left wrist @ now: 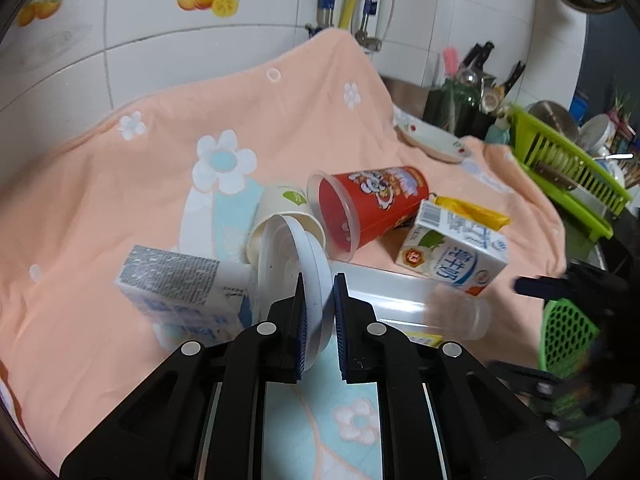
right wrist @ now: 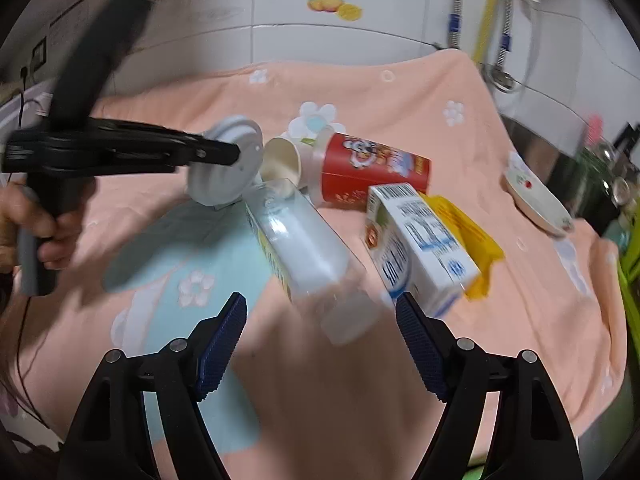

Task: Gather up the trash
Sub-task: 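Hold the white lid with the left tool while the right tool grasps the clear tall cup, then carry lid and clear cup over the green basket and open both tools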

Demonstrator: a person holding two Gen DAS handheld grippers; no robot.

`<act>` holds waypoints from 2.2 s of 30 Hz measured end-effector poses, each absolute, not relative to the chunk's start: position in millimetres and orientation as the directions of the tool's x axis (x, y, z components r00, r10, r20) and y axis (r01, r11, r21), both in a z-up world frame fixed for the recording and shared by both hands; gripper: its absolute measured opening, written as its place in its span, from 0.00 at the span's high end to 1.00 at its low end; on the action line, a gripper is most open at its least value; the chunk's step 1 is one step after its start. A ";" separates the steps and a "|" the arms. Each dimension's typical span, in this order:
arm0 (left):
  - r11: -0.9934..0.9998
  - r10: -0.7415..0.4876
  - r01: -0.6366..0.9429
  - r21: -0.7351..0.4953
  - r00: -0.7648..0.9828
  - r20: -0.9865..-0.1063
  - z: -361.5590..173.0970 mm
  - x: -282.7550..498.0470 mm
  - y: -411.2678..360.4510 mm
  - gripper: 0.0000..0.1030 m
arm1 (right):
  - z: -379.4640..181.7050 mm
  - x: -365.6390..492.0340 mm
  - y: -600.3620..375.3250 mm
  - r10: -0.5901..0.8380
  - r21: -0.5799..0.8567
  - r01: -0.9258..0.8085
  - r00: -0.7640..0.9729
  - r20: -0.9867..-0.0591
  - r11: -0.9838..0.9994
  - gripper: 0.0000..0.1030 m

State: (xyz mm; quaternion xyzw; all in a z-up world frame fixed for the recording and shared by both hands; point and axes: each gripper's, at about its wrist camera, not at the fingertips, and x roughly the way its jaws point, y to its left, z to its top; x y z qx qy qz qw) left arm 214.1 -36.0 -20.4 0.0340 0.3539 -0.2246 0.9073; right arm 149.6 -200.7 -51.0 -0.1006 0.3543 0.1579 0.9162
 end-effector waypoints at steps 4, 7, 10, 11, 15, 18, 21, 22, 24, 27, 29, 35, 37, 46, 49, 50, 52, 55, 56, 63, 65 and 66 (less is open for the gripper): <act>0.896 -0.400 0.428 -0.119 0.659 -0.637 -9.7 203.0 -23.1 0.89 | -56.8 168.4 -189.6 0.223 -0.100 -0.402 0.679 -0.699 0.910 0.28; 0.897 -0.400 0.425 -0.121 0.662 -0.634 -6.3 198.6 -16.4 0.89 | -62.1 184.3 -180.0 0.239 -0.100 -0.438 0.653 -0.719 0.894 0.28; 0.897 -0.404 0.421 -0.132 0.662 -0.631 -4.8 194.6 -9.7 0.89 | -65.5 197.0 -173.0 0.249 -0.103 -0.464 0.633 -0.733 0.880 0.28; 0.897 -0.407 0.421 -0.137 0.661 -0.630 -4.4 193.3 -7.9 0.89 | -67.5 202.3 -169.5 0.246 -0.113 -0.475 0.627 -0.740 0.873 0.28; 0.895 -0.408 0.424 -0.135 0.661 -0.630 -4.5 188.3 -3.4 0.89 | -75.4 221.1 -161.0 0.246 -0.110 -0.502 0.590 -0.769 0.858 0.27; 0.894 -0.411 0.425 -0.140 0.658 -0.631 -5.6 186.7 -1.3 0.89 | -81.3 233.4 -157.3 0.238 -0.118 -0.515 0.572 -0.785 0.849 0.27; 0.893 -0.413 0.427 -0.141 0.655 -0.633 -7.1 186.2 -0.8 0.89 | -81.9 241.3 -153.2 0.236 -0.128 -0.531 0.563 -0.792 0.837 0.23; 0.893 -0.414 0.427 -0.142 0.655 -0.632 -7.5 186.2 -0.2 0.89 | -81.9 244.0 -152.1 0.238 -0.126 -0.535 0.559 -0.795 0.835 0.23; 0.892 -0.417 0.428 -0.146 0.654 -0.631 -8.0 186.2 0.0 0.89 | -82.4 248.0 -148.1 0.232 -0.135 -0.540 0.556 -0.798 0.830 0.23; 0.891 -0.419 0.429 -0.149 0.654 -0.629 -8.5 186.0 0.4 0.89 | -82.3 251.3 -143.8 0.229 -0.142 -0.547 0.553 -0.801 0.825 0.23; 0.891 -0.422 0.428 -0.152 0.654 -0.628 -8.9 185.6 1.5 0.89 | -81.3 250.4 -142.8 0.241 -0.131 -0.554 0.548 -0.801 0.822 0.23; 0.890 -0.424 0.430 -0.154 0.654 -0.626 -8.7 185.6 1.7 0.89 | -81.0 246.5 -140.2 0.260 -0.121 -0.572 0.538 -0.802 0.811 0.24; 0.889 -0.425 0.431 -0.153 0.655 -0.625 -9.0 185.1 1.6 0.89 | -81.7 247.6 -139.6 0.252 -0.131 -0.570 0.542 -0.802 0.811 0.29; 0.889 -0.427 0.432 -0.154 0.658 -0.621 -7.7 183.1 1.2 0.89 | -80.2 247.1 -138.7 0.285 -0.099 -0.583 0.530 -0.799 0.806 0.32; 0.888 -0.428 0.433 -0.154 0.657 -0.621 -7.1 182.4 0.7 0.89 | -83.7 250.6 -139.7 0.280 -0.095 -0.583 0.519 -0.808 0.807 0.31; 0.888 -0.428 0.434 -0.153 0.657 -0.621 -7.0 182.3 0.4 0.89 | -86.2 253.2 -140.0 0.273 -0.095 -0.580 0.513 -0.814 0.809 0.31; 0.887 -0.429 0.435 -0.153 0.656 -0.621 -6.9 181.9 0.1 0.89 | -88.2 254.5 -141.0 0.274 -0.087 -0.576 0.509 -0.816 0.813 0.31; 0.886 -0.432 0.436 -0.157 0.655 -0.620 -6.7 180.6 0.0 0.89 | -86.8 252.9 -144.1 0.289 -0.061 -0.569 0.504 -0.814 0.820 0.40; 0.886 -0.434 0.436 -0.160 0.655 -0.618 -6.2 179.8 -0.1 0.89 | -85.6 251.6 -145.0 0.296 -0.048 -0.570 0.496 -0.816 0.820 0.41; 0.874 -0.458 0.456 -0.168 0.656 -0.601 0.9 170.1 -6.6 0.89 | -75.7 227.6 -155.1 0.325 0.004 -0.531 0.513 -0.795 0.847 0.44; 0.869 -0.466 0.463 -0.171 0.656 -0.594 3.3 166.3 -8.6 0.89 | -70.4 216.1 -160.6 0.335 0.021 -0.517 0.523 -0.784 0.856 0.44; 0.867 -0.471 0.468 -0.173 0.655 -0.590 4.4 164.4 -10.1 0.89 | -67.7 210.5 -163.8 0.338 0.030 -0.506 0.529 -0.779 0.862 0.45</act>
